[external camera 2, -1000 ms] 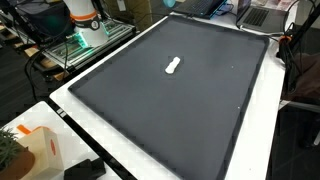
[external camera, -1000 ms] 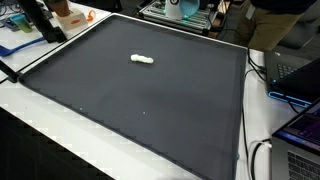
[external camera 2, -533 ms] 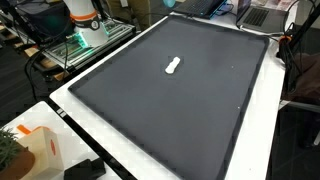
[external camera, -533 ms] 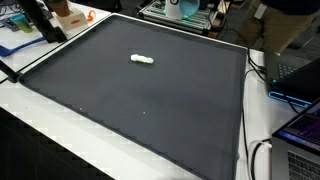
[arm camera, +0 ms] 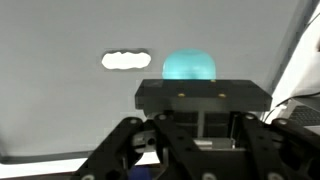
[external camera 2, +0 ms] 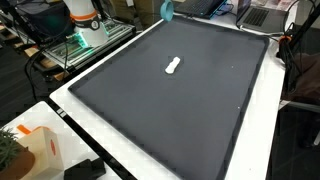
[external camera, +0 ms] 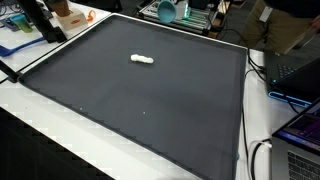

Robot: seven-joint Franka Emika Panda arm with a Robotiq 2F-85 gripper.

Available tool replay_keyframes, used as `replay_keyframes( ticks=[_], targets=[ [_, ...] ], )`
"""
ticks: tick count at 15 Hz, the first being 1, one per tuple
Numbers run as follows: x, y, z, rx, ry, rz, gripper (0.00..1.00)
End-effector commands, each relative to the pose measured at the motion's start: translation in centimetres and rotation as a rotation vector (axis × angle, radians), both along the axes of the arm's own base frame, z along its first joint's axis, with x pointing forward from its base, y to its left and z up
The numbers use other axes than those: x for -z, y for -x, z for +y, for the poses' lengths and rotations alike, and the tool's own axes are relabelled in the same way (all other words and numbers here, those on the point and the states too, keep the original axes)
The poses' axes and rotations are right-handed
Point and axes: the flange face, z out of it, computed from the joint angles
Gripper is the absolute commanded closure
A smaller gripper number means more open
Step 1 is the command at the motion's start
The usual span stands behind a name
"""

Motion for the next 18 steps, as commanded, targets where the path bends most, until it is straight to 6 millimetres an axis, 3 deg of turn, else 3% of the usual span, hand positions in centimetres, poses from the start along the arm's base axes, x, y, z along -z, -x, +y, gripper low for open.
replay_keyframes(
  ticks=[1, 3, 4, 5, 7, 8, 13, 18],
  targets=[
    [-0.7, -3.8, -1.4, -0.042, 0.193, 0.041, 0.77],
    [-0.4, -4.8, -2.0, -0.089, 0.212, 0.095, 0.77],
    [-0.2, -5.3, -1.6, -0.090, 0.088, 0.113, 0.77],
    [-0.3, -4.1, -1.7, -0.062, 0.161, 0.070, 0.52],
    [-0.1, -5.1, -1.7, -0.073, 0.116, 0.091, 0.52],
    [0.0, -5.3, -1.6, -0.073, 0.110, 0.094, 0.77],
    [3.4, -6.0, -4.1, -0.323, 0.253, 0.146, 0.77],
    [6.0, -7.1, -7.6, -0.534, 0.130, 0.154, 0.77]
  ],
)
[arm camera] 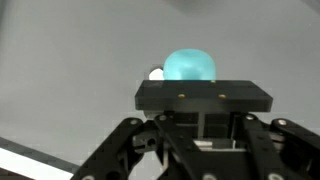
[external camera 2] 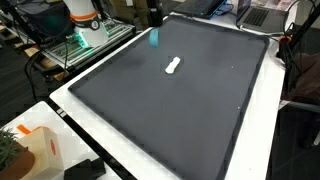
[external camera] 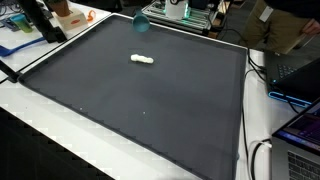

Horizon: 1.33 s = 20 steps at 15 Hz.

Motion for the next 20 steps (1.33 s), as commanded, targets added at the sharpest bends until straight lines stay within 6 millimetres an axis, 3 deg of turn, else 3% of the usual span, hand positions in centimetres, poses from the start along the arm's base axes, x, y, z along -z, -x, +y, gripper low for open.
replay_keyframes(
  ticks=[1, 4, 5, 20],
  targets=[
    [0.5, -0.2, -0.8, -0.028, -0.028, 0.010, 0.52],
    [1.3, -0.6, -2.1, -0.059, -0.069, 0.019, 0.52],
    [1.3, -0.6, -2.0, -0.062, -0.071, 0.019, 0.77],
    [7.1, -4.1, -1.7, -0.408, -0.061, -0.105, 0.77]
  ],
)
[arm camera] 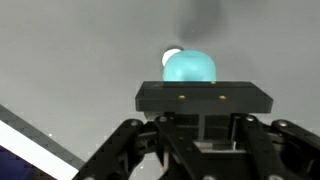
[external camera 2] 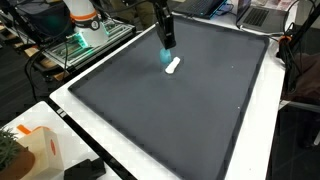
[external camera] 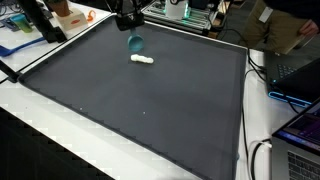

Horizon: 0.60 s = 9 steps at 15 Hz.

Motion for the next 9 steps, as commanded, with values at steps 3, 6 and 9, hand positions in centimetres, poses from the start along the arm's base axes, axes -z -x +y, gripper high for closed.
replay_keyframes(
  ticks=[3, 6, 9],
  targets=[
    [2.1, -1.2, 0.0, -0.050, 0.000, -0.028, 0.77],
    [3.6, -1.8, 0.0, -0.052, 0.019, -0.004, 0.77],
    [5.6, -2.0, 0.4, -0.065, 0.022, 0.085, 0.77]
  ],
)
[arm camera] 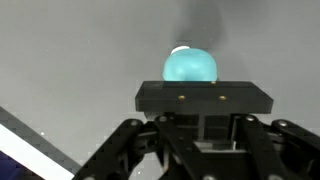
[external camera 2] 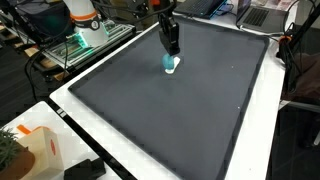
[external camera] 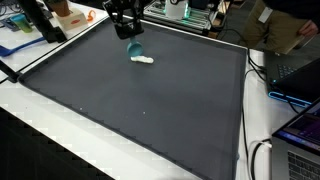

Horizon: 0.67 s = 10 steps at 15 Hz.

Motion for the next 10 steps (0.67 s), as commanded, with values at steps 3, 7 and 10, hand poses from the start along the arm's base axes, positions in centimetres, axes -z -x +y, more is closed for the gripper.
replay_keyframes(
  ticks=[3, 7, 10],
  targets=[
    [5.4, -1.6, -0.8, 0.006, 0.008, 0.172, 0.77],
    [5.8, -3.1, -2.1, 0.073, 0.003, 0.234, 0.77],
    [-0.8, -1.7, -1.5, 0.116, -0.045, 0.167, 0.77]
  ],
)
